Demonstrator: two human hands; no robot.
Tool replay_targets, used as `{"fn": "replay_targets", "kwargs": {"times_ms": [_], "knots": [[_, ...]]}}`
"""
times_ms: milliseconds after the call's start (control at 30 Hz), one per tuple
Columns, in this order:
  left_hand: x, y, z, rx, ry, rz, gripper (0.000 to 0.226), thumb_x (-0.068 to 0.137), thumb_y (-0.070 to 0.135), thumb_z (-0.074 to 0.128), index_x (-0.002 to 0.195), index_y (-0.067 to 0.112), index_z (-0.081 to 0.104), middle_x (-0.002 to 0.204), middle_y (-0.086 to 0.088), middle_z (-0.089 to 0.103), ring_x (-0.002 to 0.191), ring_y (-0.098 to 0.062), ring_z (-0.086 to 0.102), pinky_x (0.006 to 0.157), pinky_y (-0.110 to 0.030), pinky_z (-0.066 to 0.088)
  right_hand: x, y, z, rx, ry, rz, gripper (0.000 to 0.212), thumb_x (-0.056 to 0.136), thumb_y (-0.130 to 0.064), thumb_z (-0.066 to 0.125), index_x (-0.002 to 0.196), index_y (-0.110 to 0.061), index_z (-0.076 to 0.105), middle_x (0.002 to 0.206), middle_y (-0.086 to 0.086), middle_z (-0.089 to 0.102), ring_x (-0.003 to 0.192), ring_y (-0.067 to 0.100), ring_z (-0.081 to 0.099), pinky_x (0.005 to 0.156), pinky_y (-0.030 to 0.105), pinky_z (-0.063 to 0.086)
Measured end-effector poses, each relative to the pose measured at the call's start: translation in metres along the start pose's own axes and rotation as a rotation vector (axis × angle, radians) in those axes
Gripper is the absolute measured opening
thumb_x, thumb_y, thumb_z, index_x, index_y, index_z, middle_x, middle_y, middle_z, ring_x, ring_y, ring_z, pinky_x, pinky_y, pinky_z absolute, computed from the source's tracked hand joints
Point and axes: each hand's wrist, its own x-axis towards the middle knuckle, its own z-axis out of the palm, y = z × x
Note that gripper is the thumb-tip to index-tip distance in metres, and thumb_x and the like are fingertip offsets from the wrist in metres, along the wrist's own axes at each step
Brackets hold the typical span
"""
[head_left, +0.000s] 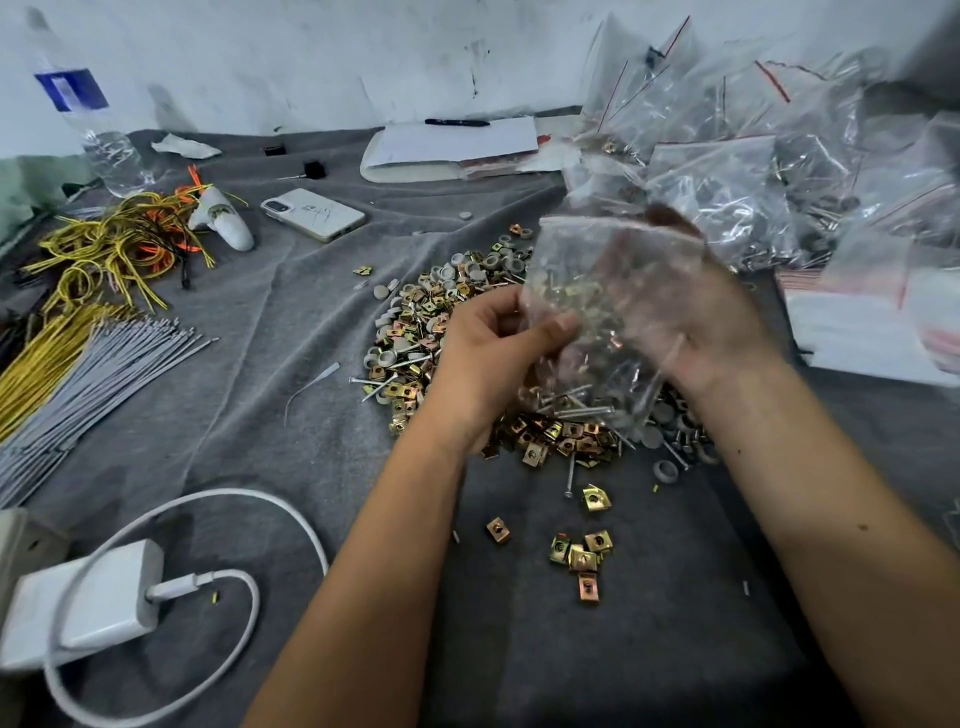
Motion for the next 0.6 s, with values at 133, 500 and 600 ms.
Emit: {"fn": "replay_targets", "kwargs": {"times_ms": [133, 500, 600], "knots": [[0.002, -0.002, -0.004, 0.053, 0.064, -0.056, 0.010, 0.092, 0.008, 0.076, 0.101, 0.007, 0.072, 0.081, -0.008, 0.078, 0.063, -0.020, 0.073, 0.060, -0.036, 0.060, -0.001, -0.001, -0.006, -0.360, 0.205, -0.019, 0.068, 0.103, -0.063, 0.038, 0.122, -0.007, 0.071, 0.110, 0.015, 0.076, 0.090, 0.025, 0.076, 0.074, 0.041, 0.063], [0.001, 0.009, -0.011, -0.081, 0.232, 0.072, 0.024, 0.095, 0.026, 0.075, 0.111, 0.011, 0.064, 0.088, 0.002, 0.077, 0.081, -0.021, 0.074, 0.071, -0.039, 0.063, -0.013, 0.007, 0.005, -0.742, -0.123, -0.444, 0.021, 0.095, -0.019, 0.066, 0.076, -0.021, 0.074, 0.070, -0.001, 0.069, 0.063, 0.024, 0.062, 0.055, 0.034, 0.051], [0.002, 0.009, -0.013, -0.118, 0.194, 0.143, 0.016, 0.091, 0.015, 0.078, 0.103, 0.011, 0.069, 0.088, -0.004, 0.076, 0.077, -0.023, 0.074, 0.067, -0.039, 0.063, -0.016, 0.016, 0.009, -0.894, -0.245, -0.518, 0.023, 0.097, -0.021, 0.064, 0.076, -0.024, 0.073, 0.071, -0.002, 0.069, 0.067, 0.036, 0.060, 0.059, 0.040, 0.051]]}}
